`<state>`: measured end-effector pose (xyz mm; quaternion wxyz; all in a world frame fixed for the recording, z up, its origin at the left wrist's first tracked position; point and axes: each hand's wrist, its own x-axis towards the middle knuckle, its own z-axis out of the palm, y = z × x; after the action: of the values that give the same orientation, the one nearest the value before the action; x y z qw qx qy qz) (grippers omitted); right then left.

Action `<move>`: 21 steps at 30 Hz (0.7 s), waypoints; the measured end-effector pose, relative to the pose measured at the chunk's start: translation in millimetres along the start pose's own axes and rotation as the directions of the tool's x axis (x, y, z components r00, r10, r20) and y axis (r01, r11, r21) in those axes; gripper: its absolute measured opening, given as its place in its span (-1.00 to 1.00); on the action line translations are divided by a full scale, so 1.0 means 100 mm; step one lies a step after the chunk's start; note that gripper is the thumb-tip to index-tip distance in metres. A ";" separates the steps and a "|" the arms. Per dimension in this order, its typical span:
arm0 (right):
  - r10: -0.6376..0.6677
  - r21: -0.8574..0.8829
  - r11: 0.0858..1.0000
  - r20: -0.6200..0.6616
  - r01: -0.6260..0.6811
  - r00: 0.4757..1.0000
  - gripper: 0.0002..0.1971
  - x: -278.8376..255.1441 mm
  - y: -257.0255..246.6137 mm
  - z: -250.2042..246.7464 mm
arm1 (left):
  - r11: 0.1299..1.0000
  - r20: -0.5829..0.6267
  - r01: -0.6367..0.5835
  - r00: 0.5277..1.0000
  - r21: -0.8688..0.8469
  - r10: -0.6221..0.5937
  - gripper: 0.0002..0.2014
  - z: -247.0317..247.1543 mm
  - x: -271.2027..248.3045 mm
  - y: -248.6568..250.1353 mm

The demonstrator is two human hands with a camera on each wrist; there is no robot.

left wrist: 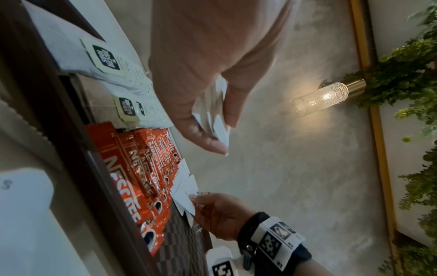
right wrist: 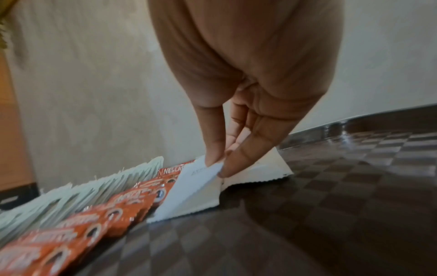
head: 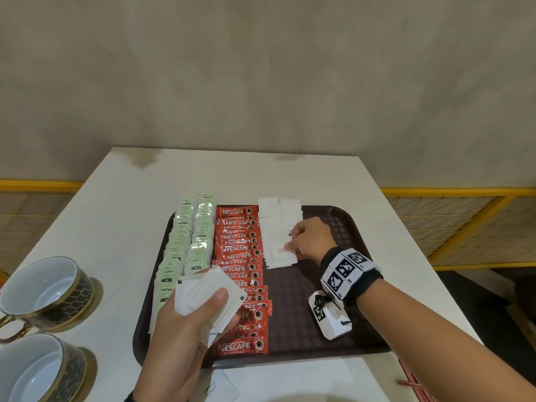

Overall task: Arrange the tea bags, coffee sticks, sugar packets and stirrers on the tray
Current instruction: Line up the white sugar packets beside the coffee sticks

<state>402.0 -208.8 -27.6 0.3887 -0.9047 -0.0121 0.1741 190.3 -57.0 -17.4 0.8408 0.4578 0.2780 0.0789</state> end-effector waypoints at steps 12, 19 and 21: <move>0.152 0.157 0.971 0.174 -0.179 0.973 -0.78 0.03 0.19 -0.59 | 0.999 0.009 0.046 0.999 -0.018 -0.046 -0.21 0.04 -0.01 0.00; 0.139 0.056 0.988 0.082 -0.144 0.987 -0.81 0.10 0.24 -0.44 | 0.997 -0.014 0.071 0.997 -0.038 -0.072 -0.46 0.08 -0.04 0.02; 0.132 0.041 0.990 0.064 -0.135 0.989 -0.80 0.11 0.22 -0.40 | 0.996 -0.034 0.078 0.996 -0.043 -0.080 -0.61 0.09 -0.05 0.03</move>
<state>423.0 -250.7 -21.5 0.3959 -0.8888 0.0405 0.2274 191.5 -63.6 -8.9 0.8476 0.4272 0.3090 0.0596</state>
